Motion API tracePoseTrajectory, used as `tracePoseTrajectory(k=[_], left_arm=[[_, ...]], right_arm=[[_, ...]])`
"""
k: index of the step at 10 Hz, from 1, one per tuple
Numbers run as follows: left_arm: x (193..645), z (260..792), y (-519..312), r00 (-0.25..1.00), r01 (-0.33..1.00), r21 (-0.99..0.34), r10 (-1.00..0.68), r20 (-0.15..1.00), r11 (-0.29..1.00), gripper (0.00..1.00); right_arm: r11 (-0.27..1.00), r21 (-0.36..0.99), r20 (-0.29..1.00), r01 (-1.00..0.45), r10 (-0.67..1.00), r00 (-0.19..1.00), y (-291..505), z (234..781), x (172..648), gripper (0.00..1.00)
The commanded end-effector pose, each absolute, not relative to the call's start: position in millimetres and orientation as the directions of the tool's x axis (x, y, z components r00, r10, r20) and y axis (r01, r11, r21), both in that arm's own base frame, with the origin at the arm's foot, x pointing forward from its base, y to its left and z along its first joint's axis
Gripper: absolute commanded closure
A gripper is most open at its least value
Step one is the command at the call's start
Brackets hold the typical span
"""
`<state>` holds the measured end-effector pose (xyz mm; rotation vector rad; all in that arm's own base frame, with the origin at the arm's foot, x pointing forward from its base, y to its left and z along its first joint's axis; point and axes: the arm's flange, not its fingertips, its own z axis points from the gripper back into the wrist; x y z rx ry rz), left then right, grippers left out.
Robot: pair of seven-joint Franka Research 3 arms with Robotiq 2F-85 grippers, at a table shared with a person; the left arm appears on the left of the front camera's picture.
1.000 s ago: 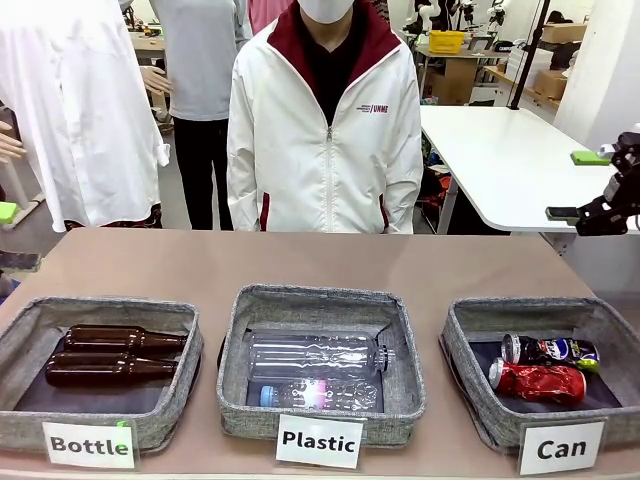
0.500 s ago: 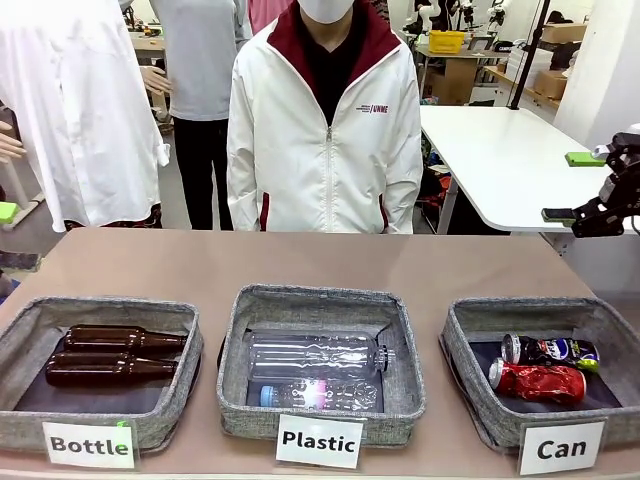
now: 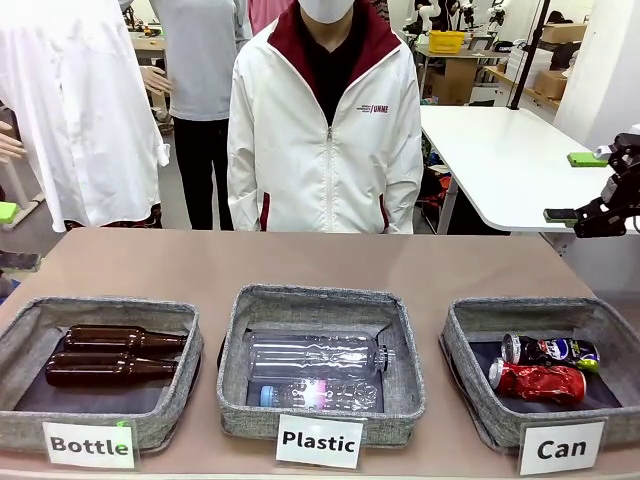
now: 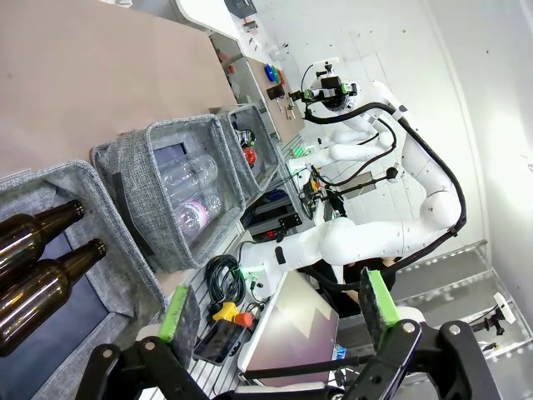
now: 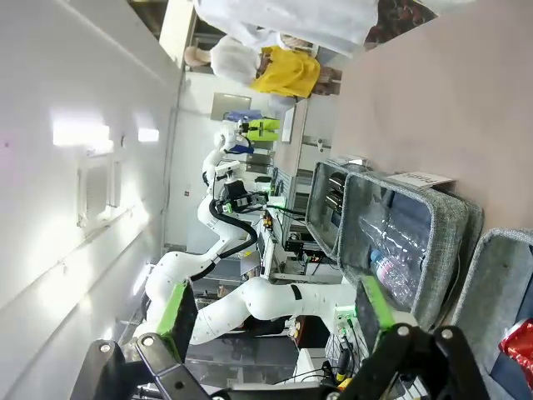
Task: Sort the can waste into the basket.
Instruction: Pick up the can waste from the table and place it in the right Fabric basket.
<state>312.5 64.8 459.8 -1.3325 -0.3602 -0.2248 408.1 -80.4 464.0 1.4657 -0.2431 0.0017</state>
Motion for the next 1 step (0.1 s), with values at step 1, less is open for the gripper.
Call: tracePoseTrajectory(k=[1], left_arm=[[313.0,464.5,62.3,0.923,0.36,-0.909,0.06,0.379,0.208,0.0]], right_arm=[[0.113,0.978,0.187,-0.173,-0.127,0.974,-82.8,466.2,407.9,0.0]])
